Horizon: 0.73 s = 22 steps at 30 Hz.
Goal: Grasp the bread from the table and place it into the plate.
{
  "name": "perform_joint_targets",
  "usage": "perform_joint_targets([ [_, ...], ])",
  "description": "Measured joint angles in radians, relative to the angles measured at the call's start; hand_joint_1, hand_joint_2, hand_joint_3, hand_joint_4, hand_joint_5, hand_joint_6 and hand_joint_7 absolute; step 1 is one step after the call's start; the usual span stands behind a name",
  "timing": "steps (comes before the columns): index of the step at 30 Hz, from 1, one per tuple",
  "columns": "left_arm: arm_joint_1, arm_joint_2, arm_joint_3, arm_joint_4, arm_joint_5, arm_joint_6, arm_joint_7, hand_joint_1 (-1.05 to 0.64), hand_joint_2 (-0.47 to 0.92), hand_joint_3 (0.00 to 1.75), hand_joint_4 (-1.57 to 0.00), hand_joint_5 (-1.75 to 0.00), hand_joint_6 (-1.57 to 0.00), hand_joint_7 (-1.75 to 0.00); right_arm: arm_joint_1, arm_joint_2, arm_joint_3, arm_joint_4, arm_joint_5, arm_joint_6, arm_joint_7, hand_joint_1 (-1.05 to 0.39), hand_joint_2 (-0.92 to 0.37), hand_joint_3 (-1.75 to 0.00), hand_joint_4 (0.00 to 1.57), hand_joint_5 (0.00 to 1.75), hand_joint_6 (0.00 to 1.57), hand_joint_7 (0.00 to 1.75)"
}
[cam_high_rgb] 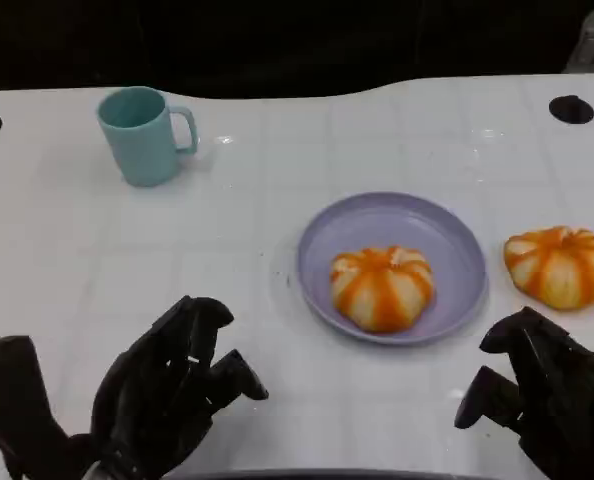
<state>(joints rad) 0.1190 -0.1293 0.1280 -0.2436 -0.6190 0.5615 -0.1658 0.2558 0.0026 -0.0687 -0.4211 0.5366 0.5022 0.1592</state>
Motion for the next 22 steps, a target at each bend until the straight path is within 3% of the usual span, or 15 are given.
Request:
perform_joint_targets([
  [22, 0.0, 0.011, -0.034, 0.036, 0.017, -0.051, -0.018, -0.54, 0.92, 0.46, -0.84, -1.75, -0.59, -1.75, 0.002, 0.0, -0.003, 0.007, 0.001, -0.005, 0.01, -0.51, -0.92, -0.27, 0.64, 1.75, 0.49, 1.63],
])
